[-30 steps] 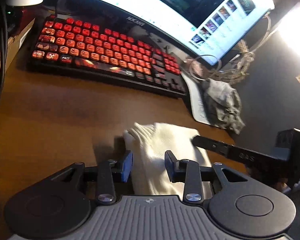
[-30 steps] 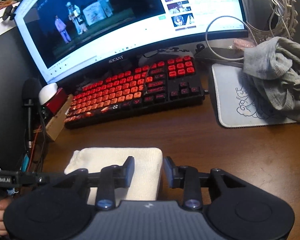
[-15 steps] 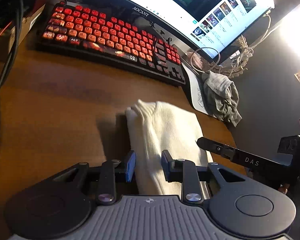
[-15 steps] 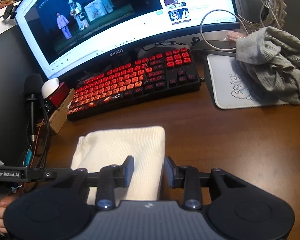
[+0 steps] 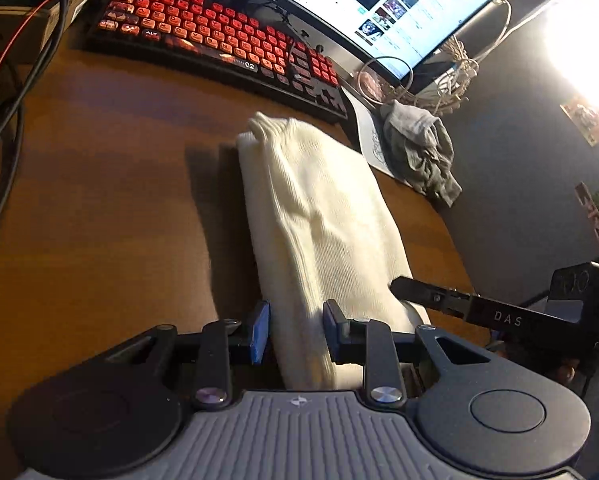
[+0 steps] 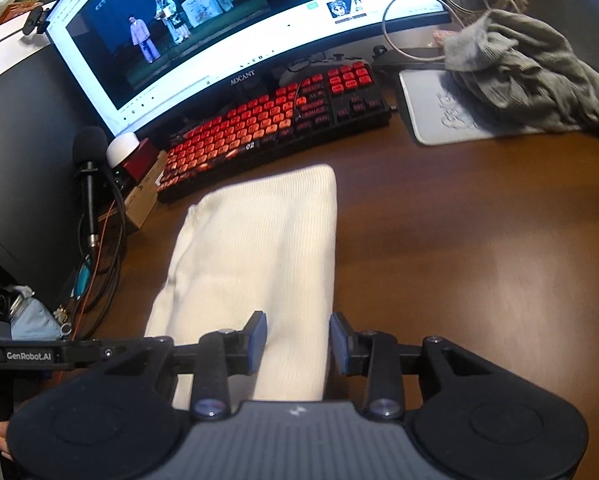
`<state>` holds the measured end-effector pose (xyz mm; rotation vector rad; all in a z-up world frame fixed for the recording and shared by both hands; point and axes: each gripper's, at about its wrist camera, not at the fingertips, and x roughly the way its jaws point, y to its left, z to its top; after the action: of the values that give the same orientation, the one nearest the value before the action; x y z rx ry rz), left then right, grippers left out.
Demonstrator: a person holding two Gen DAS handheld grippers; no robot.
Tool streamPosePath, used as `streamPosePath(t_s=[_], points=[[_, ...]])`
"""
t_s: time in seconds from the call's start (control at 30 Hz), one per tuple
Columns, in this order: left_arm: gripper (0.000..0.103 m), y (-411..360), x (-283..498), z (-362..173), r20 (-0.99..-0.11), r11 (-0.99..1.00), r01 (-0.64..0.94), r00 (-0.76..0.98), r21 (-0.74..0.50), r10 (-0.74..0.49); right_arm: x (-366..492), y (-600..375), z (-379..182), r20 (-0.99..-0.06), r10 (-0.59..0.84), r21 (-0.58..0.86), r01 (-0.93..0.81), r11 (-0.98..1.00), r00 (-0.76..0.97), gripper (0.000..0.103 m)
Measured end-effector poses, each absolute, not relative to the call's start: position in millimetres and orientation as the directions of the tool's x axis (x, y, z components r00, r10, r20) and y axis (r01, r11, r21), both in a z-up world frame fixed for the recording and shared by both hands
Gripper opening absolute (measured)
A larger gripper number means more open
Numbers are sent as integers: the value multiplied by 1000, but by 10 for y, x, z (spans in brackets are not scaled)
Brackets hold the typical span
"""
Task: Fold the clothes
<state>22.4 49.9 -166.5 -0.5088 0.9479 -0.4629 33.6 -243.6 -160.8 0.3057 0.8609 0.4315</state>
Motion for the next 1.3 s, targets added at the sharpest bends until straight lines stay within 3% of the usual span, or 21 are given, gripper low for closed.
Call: streamPosePath(t_s=[0.33, 0.63, 0.7, 0.77, 0.8, 1.07, 1.2, 1.3], points=[[28, 512, -85, -1689, -625, 769, 153, 496, -621, -603, -71, -2590, -1672, -639, 534, 514, -210, 832, 554, 35], [38, 523, -202, -1757, -620, 742, 138, 463, -656, -634, -192, -2742, -1742, -629, 578, 587, -169, 791, 519, 52], [30, 515, -204, -1770, -615, 735, 126, 465, -666, -637, -223, -2749, -1769, -617, 595, 606, -172, 777, 514, 52], [28, 482, -172, -1759, -617, 739, 127, 468, -661, -633, -230, -2731, -1775, -612, 602, 608, -183, 773, 513, 33], [27, 462, -152, -1751, -619, 742, 129, 470, -658, -629, -212, -2713, -1768, -606, 608, 608, -193, 770, 513, 31], [27, 410, -23, -1721, -621, 747, 107, 487, -656, -614, 17, -2538, -1612, -636, 506, 447, -256, 857, 583, 32], [28, 356, -342, -1555, -622, 830, 202, 577, -520, -530, -201, -2589, -1596, -615, 469, 382, -281, 880, 634, 35], [42, 181, -621, -1448, -620, 906, 300, 660, -300, -424, -431, -2619, -1611, -592, 444, 312, -316, 896, 673, 36]])
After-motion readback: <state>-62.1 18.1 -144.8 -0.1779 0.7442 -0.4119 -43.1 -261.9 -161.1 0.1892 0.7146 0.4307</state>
